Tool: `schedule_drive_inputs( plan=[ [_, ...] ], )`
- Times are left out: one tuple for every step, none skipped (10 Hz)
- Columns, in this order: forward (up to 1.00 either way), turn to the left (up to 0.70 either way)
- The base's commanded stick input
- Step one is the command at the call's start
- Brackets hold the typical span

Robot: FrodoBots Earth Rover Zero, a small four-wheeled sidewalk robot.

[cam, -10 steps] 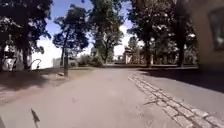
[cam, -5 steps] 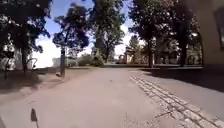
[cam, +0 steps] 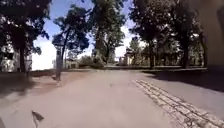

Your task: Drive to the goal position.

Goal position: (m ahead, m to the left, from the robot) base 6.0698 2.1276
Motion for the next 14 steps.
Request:
schedule_drive_inputs(
  plan=[
    [0.85, 0.0],
    [0.85, 0.0],
    [0.85, 0.0],
    [0.85, 0.0],
    [0.85, 0.0],
    [0.85, 0.0],
    [0.85, 0.0],
    [0.85, 0.0],
    [0.85, 0.0],
    [0.85, 0.0],
    [0.85, 0.0],
    [0.85, 0.0],
    [0.85, 0.0],
    [0.85, 0.0]
  ],
)
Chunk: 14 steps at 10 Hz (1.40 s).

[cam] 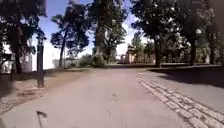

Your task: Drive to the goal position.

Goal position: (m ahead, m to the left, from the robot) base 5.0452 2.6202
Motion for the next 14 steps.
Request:
schedule_drive_inputs(
  plan=[
    [0.85, 0.0],
    [0.85, 0.0],
    [0.85, 0.0],
    [0.85, 0.0],
    [0.85, 0.0],
    [0.85, 0.0],
    [0.85, 0.0],
    [0.85, 0.0],
    [0.85, 0.0],
    [0.85, 0.0],
    [0.85, 0.0],
    [0.85, 0.0],
    [0.85, 0.0],
    [0.85, 0.0]
  ],
)
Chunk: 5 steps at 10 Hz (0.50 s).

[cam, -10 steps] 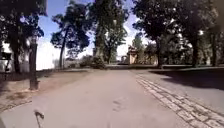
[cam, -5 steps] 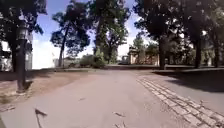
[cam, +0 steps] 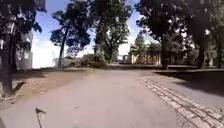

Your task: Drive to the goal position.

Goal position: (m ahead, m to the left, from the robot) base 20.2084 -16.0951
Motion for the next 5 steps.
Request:
schedule_drive_inputs(
  plan=[
    [0.85, 0.0],
    [0.85, 0.0],
    [0.85, 0.0],
    [0.85, 0.0],
    [0.85, 0.0]
  ],
)
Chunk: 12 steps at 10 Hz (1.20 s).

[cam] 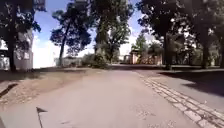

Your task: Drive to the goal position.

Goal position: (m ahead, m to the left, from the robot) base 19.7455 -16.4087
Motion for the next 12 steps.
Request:
schedule_drive_inputs(
  plan=[
    [0.85, 0.0],
    [0.85, 0.0],
    [0.85, 0.0],
    [0.85, 0.0],
    [0.85, 0.0],
    [0.85, 0.0],
    [0.85, -0.19],
    [0.85, -0.3],
    [0.85, -0.34],
    [0.85, -0.34],
    [0.85, -0.34],
    [0.85, -0.24]
  ],
)
